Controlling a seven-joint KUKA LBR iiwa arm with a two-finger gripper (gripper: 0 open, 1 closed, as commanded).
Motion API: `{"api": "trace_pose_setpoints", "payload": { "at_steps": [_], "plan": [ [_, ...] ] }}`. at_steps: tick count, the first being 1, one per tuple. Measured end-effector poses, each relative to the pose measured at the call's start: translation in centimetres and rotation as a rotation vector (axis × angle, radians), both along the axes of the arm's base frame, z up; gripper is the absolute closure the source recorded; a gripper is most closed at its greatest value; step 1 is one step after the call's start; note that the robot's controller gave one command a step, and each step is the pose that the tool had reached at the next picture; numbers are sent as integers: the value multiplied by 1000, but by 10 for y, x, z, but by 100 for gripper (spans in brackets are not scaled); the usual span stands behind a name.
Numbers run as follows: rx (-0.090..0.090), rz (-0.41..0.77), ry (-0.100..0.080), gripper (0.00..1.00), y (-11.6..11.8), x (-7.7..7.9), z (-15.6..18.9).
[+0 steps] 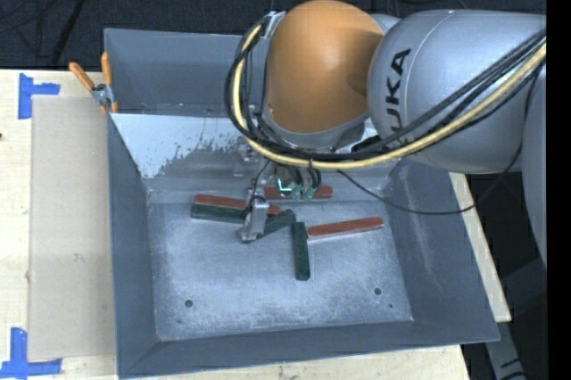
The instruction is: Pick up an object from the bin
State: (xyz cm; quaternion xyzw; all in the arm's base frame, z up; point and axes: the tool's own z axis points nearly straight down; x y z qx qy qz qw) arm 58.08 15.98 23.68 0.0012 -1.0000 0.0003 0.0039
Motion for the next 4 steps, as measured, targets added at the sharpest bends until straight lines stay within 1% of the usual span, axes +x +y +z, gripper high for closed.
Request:
{"api": "trace_pose_setpoints", "payload": {
  "at_steps": [1, 2, 3, 4],
  "plan": [
    [-1, -2, 0, 0, 0, 39, -126],
    [-1, -189, -3, 0, -9, 34, -169],
    [0, -192, -6, 100, -8, 35, -167],
    [0, -193, -6, 0, -8, 35, -167]
  ]
}}
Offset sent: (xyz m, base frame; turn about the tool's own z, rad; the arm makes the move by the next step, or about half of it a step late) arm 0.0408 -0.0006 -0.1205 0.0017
